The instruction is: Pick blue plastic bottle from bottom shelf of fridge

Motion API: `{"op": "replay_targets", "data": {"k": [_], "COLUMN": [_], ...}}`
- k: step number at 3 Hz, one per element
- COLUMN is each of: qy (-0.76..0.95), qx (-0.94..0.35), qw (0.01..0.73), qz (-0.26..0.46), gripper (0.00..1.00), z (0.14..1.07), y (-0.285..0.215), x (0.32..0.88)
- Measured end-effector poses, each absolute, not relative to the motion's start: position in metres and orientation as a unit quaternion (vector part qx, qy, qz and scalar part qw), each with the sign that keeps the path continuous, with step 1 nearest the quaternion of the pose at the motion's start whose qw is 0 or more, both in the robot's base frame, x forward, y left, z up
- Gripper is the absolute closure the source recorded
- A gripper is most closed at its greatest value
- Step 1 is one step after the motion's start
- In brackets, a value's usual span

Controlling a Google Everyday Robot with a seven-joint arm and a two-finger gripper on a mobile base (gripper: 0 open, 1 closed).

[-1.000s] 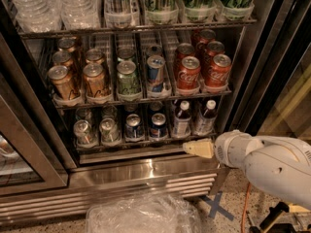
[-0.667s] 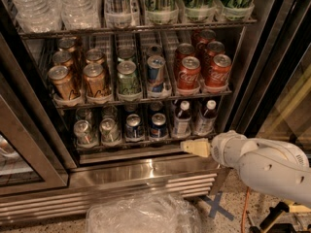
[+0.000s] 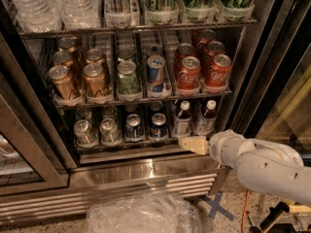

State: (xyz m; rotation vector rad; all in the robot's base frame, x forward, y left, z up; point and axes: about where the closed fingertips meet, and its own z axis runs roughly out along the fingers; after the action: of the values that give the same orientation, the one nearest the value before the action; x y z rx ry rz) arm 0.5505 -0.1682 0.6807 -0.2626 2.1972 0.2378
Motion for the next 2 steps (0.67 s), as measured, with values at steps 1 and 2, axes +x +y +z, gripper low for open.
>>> {"op": "replay_targets", "data": {"k": [1, 2], "qy": [0.884, 0.885], "qx": [-0.084, -0.074], "qw": [0.448, 0.448], "qz": [0.104, 0.107], "gripper": [0.00, 0.00], "z": [0.666, 0.649], "y": [-0.165, -0.157], "x": [0.555, 0.554]}}
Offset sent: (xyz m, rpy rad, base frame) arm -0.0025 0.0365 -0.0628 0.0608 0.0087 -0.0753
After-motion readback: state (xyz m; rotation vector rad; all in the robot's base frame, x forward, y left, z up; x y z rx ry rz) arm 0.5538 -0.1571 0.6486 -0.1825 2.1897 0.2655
